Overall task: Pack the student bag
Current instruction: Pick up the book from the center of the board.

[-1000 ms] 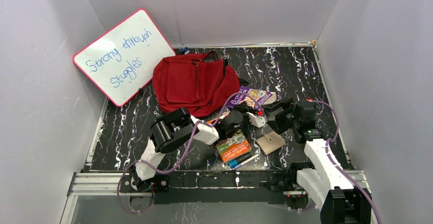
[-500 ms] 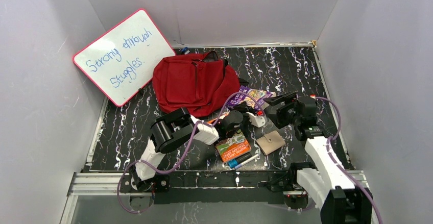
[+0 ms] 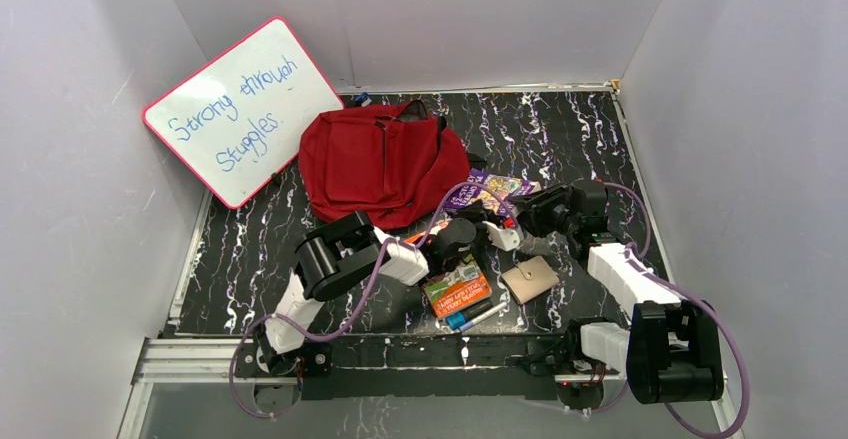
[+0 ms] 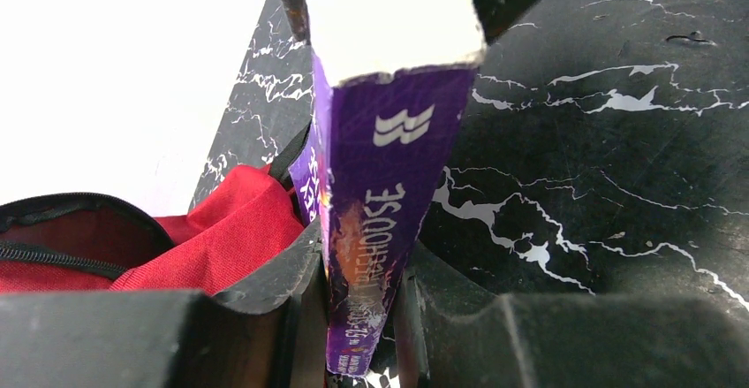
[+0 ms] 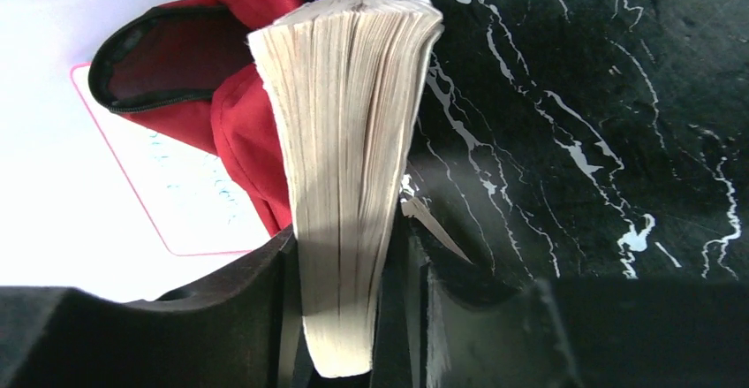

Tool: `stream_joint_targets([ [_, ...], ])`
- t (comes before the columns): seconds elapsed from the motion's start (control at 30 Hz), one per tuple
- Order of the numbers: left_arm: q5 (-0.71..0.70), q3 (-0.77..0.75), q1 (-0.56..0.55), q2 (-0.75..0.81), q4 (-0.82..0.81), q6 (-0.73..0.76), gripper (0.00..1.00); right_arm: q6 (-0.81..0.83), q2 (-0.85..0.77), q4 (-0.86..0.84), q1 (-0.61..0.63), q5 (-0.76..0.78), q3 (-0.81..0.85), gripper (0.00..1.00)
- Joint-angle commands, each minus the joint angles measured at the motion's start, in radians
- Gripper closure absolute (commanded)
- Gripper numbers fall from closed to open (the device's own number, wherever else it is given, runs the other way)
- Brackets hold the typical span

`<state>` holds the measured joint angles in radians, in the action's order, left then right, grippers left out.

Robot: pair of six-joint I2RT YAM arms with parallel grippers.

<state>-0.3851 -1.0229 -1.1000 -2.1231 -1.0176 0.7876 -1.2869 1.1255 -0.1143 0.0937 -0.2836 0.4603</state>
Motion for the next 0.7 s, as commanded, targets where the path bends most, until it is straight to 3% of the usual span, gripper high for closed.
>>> stream_joint_targets([
  [0.0,0.0,0.018,-0.014,0.021,-0.017,-0.069,1.0,0.001,-0.017,-0.08,-0.003,-0.01,0.01,0.57],
  [0.1,0.002,0.021,-0.017,0.028,-0.016,-0.072,0.98,0.007,-0.019,-0.094,-0.003,-0.009,0.006,0.78],
  [0.17,0.033,0.037,-0.022,0.051,-0.018,-0.07,0.59,0.033,-0.023,-0.097,-0.003,0.001,0.014,0.95],
  [0.2,0.055,0.054,-0.025,0.078,-0.014,-0.074,0.51,0.059,-0.025,-0.088,-0.002,0.011,0.025,1.0],
  [0.27,0.084,0.093,-0.033,0.147,-0.003,-0.117,0.38,0.119,-0.035,-0.027,-0.002,0.051,0.065,1.0],
  [0.5,0.141,0.111,-0.037,0.486,0.394,-0.512,0.23,0.337,-0.13,0.183,-0.005,0.243,0.159,1.0],
  [0.67,0.05,-0.108,0.043,0.552,0.861,-0.811,0.22,0.439,-0.17,0.258,-0.005,0.279,0.165,1.0],
])
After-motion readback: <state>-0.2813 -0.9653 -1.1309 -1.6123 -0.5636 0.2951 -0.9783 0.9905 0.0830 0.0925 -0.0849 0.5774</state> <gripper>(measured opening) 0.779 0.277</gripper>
